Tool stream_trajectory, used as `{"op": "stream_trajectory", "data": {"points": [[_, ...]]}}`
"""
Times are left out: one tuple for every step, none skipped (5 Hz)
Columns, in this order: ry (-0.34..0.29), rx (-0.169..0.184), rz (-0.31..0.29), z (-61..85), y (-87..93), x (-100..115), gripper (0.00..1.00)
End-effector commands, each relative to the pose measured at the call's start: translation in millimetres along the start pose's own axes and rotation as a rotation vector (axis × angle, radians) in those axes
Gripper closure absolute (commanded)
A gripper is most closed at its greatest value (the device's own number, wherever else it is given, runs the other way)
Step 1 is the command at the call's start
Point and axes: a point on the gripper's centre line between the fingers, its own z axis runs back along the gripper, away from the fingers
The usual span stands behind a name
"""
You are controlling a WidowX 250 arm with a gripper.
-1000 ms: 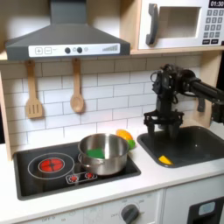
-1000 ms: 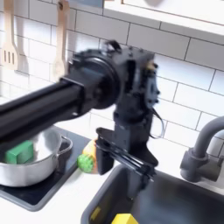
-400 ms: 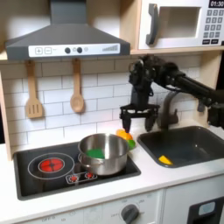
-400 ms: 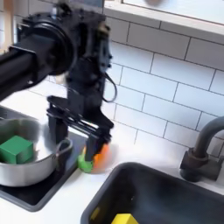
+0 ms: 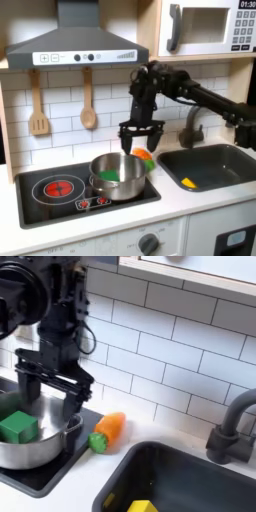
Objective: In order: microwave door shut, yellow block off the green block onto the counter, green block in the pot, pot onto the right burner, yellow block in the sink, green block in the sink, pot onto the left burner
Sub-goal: 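Take the green block out of the pot and put it in the sink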
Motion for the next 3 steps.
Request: {"op": "stream_trajectory", "data": {"points": [[0.009, 0.027, 0.018, -9.2, 27.5, -3, 0.0], [0.002, 0.025, -0.002, -14.1, 37.8, -3, 0.0], [-0.023, 0.012, -0.037, -21.9, 47.7, -2, 0.0]]}}
